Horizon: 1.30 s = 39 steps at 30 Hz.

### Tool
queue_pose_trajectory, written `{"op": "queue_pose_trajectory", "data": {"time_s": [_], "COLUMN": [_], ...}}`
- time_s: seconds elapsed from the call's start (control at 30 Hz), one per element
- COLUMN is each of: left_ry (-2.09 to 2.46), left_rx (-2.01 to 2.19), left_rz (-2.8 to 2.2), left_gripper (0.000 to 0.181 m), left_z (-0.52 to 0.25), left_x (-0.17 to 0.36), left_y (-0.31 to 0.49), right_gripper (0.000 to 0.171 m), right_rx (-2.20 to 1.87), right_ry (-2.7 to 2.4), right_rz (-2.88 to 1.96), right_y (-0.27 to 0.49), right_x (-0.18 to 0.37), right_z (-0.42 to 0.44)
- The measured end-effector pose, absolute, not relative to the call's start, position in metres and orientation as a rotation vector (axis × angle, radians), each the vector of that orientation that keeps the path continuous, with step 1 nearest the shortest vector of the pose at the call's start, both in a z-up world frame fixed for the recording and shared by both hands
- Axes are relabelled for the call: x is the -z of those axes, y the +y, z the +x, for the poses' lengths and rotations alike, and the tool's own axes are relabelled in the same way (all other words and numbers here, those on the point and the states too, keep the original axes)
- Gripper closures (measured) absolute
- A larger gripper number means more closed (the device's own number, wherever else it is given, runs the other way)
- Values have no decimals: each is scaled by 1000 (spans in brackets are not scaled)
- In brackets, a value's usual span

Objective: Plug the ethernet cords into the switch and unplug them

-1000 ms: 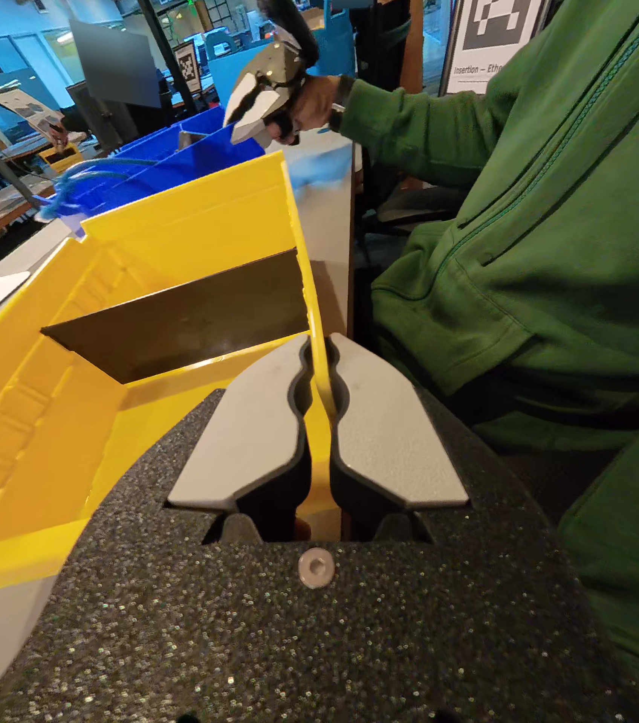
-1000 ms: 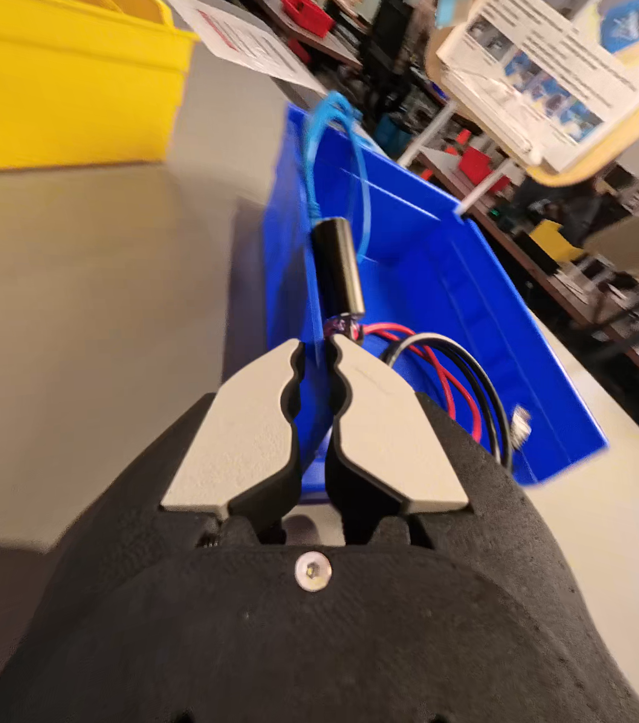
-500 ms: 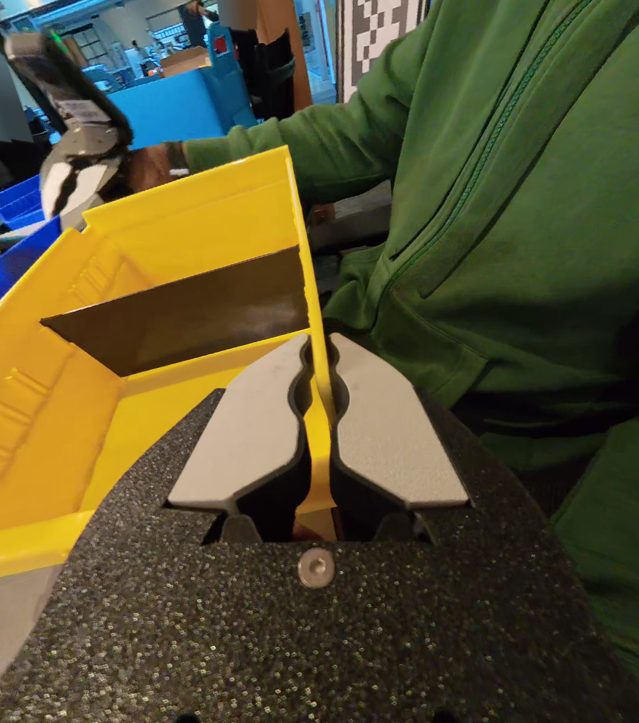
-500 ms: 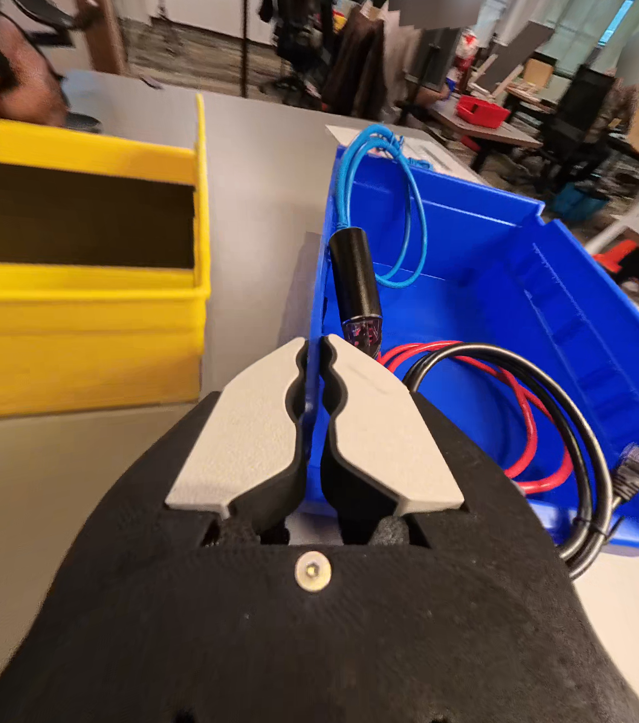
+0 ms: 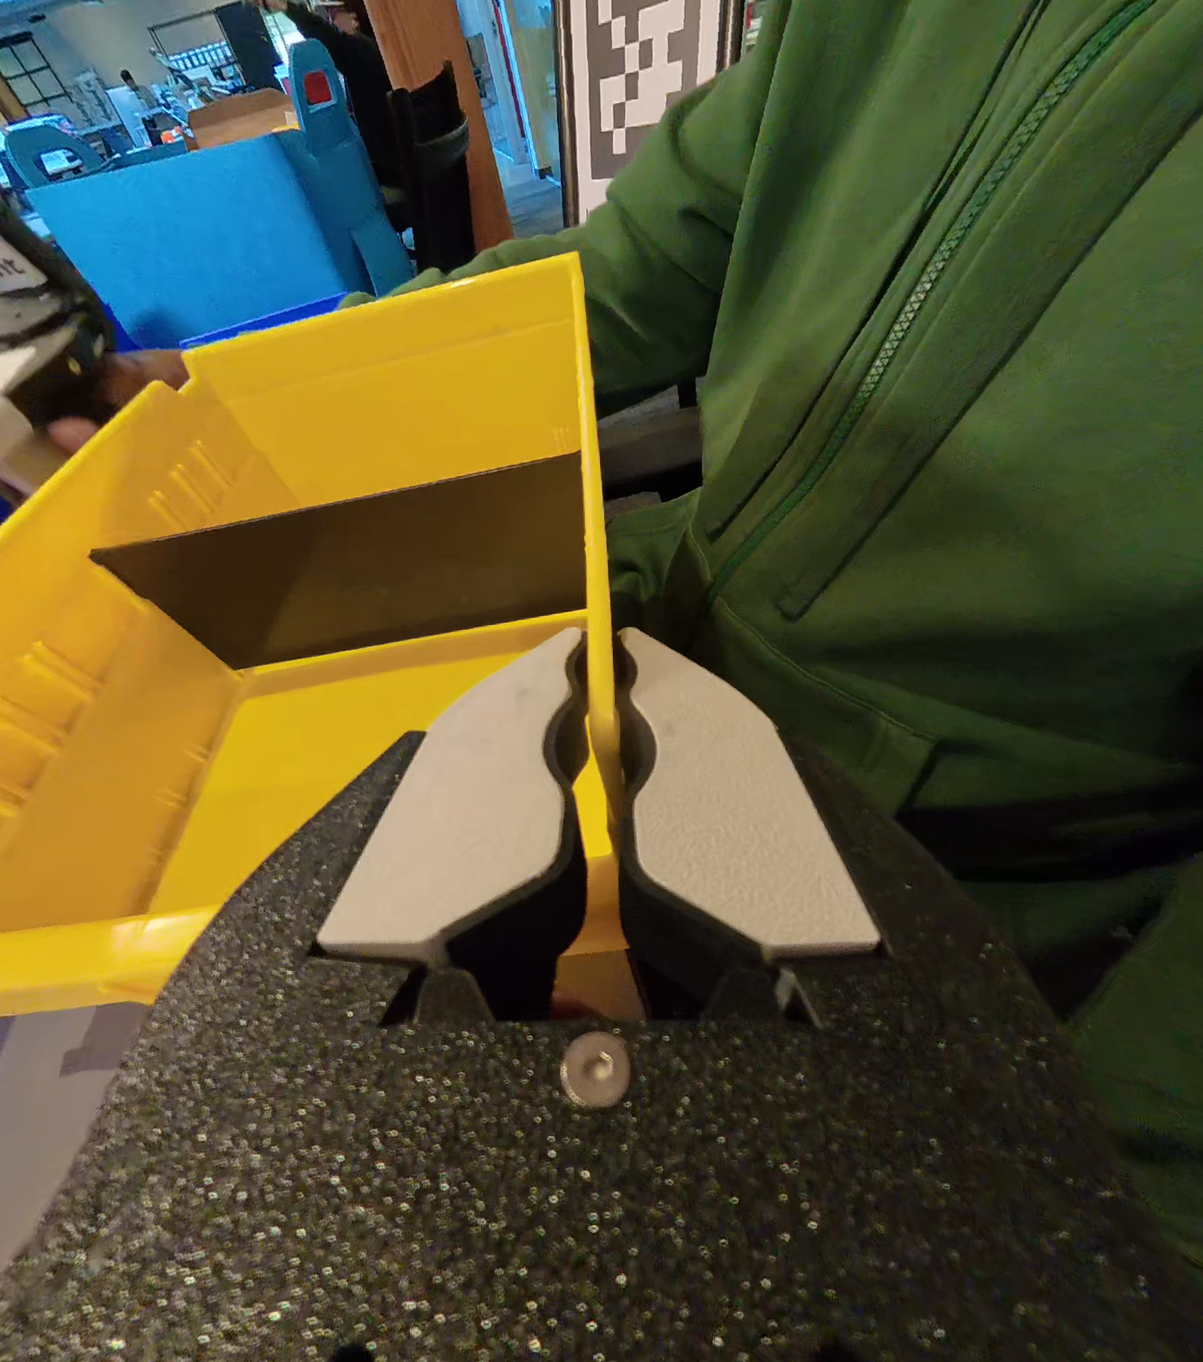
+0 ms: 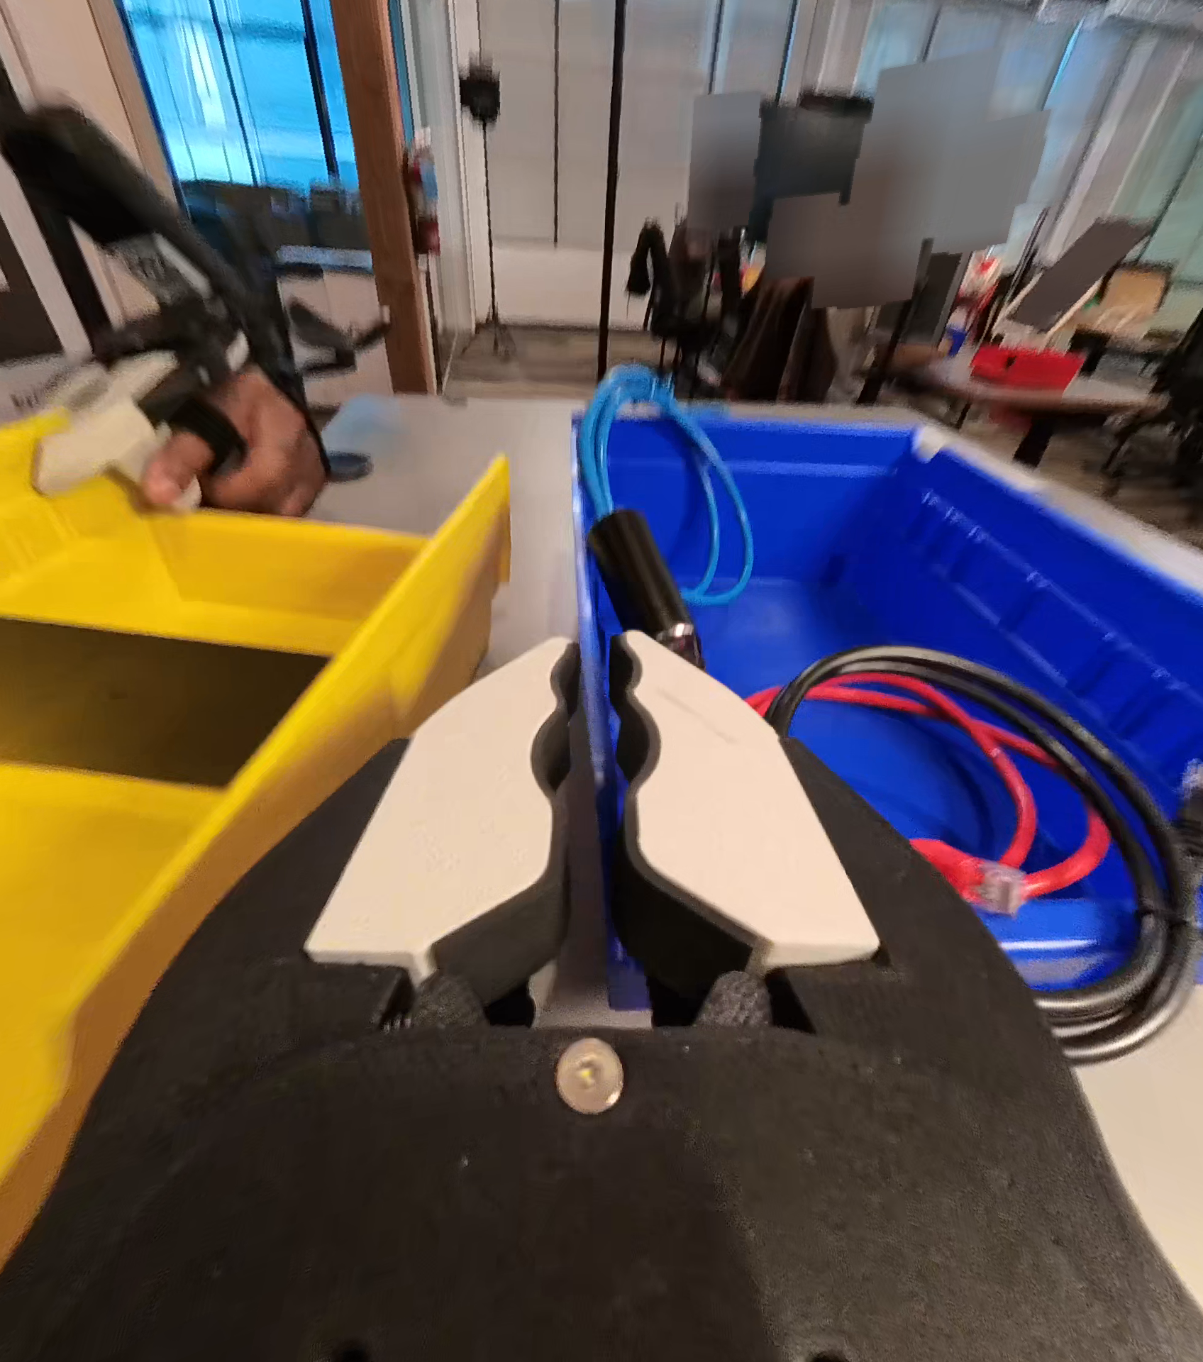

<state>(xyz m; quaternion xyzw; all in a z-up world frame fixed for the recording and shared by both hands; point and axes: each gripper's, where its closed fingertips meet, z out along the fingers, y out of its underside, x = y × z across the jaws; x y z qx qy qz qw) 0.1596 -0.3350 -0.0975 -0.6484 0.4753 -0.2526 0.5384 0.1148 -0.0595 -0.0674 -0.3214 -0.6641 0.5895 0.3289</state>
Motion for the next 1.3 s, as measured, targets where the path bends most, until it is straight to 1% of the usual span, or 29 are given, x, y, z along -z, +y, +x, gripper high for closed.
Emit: {"op": "queue_pose_trajectory", "data": {"time_s": [0.1, 0.3, 0.4, 0.47, 0.6, 0.67, 0.73, 0.8, 0.9, 0.97, 1.03, 1.17, 1.23, 1.3], "left_ry": [1132, 1100, 1076, 1062, 999, 948, 927, 928, 836, 694, 498, 173, 160, 211], "left_rx": [602, 589, 560, 536, 459, 416, 385, 351, 327, 253, 102, -183, -263, -365], "left_rz": [-1545, -1576, -1588, -1586, -1595, -1603, -1632, -1649, -1580, -1561, -1601, -1765, -1853, -1920], "left_gripper": [177, 177, 177, 177, 177, 172, 161, 146, 135, 134, 133, 125, 122, 122], "left_z": [165, 182, 195, 207, 232, 242, 248, 246, 224, 190, 138, 38, 13, -4], "left_x": [98, 98, 98, 98, 98, 98, 100, 97, 66, 45, 37, 54, 70, 83], "left_y": [-329, -306, -290, -277, -239, -221, -213, -214, -225, -227, -222, -209, -199, -191], "right_gripper": [156, 155, 154, 157, 153, 152, 151, 148, 147, 145, 144, 141, 140, 141], "right_rx": [-1590, -1368, -1216, -1108, -913, -756, -708, -757, -774, -726, -695, -617, -547, -489], "right_ry": [-1543, -1303, -1244, -1206, -1231, -1175, -1097, -1113, -1309, -1490, -1641, -1839, -1894, -1892], "right_rz": [-813, -909, -974, -1030, -1164, -1251, -1314, -1301, -1217, -1162, -1113, -1033, -983, -945], "right_y": [-43, 5, 20, 29, 50, 68, 71, 49, -5, -42, -77, -141, -165, -180], "right_x": [33, 9, 15, 25, 43, 32, 15, 1, -1, 12, 26, 53, 61, 60], "right_z": [131, 179, 218, 249, 310, 345, 376, 389, 380, 363, 339, 287, 268, 256]}}
